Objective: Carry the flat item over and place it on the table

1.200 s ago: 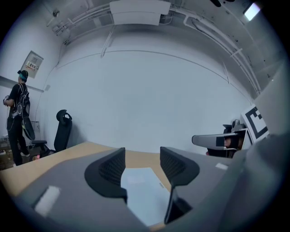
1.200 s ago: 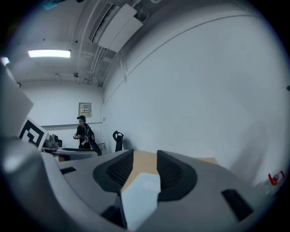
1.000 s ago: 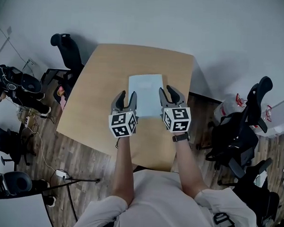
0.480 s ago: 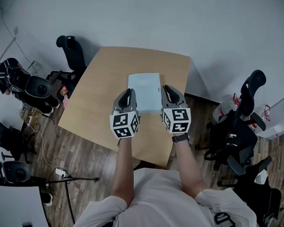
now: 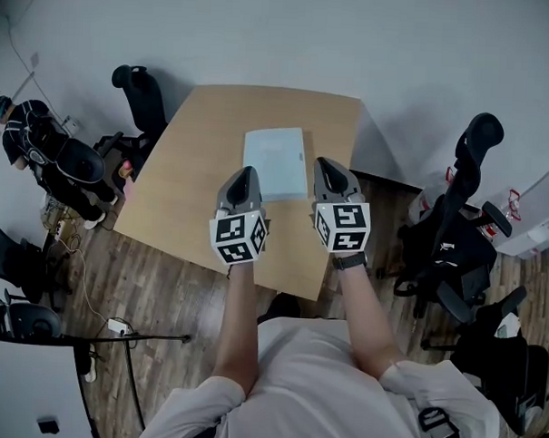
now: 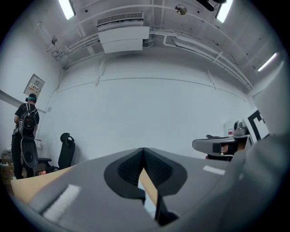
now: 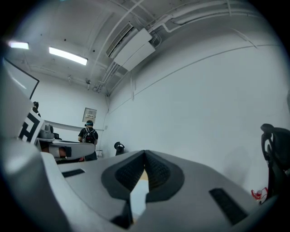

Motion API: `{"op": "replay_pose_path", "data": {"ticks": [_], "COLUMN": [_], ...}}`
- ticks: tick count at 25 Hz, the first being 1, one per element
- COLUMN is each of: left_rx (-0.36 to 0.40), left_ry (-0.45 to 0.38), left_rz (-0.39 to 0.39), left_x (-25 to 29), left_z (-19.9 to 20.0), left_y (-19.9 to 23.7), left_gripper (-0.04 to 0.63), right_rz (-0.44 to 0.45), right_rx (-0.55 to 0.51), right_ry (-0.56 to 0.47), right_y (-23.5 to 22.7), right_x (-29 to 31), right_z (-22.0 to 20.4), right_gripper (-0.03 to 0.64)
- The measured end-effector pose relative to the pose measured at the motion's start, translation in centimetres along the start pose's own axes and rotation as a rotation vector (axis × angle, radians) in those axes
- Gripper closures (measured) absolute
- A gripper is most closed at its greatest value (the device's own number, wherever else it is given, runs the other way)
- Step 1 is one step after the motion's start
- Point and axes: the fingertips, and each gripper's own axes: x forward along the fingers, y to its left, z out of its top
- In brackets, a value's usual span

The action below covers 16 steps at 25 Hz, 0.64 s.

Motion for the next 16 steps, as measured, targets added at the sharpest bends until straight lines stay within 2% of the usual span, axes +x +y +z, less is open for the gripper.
{"op": "replay_pose_path", "data": {"ticks": [7, 11, 16], "left_rx": [0.001, 0.013, -0.005], "left_ry": [-0.002, 0.019, 0.035], "left_rz": [-0.002, -0.032, -0.026], "left_x": [-2.5, -2.7, -1.4], "left_z": [0.2, -0.3, -1.2], "left_y": [-1.3, -1.7, 1.4], "left_gripper": [0.586, 0.586, 0.586], "right_rz": [0.013, 0.015, 0.06], "right_rx": [-0.019, -0.068, -0.041], "right_ry": [0.001, 0.016, 0.032], "right_y": [1.2, 2.1, 4.6], "right_x": [-2.7, -2.6, 0.5], "right_z": [0.2, -0.5, -1.5], "right_gripper": [0.604, 0.604, 0.604]}}
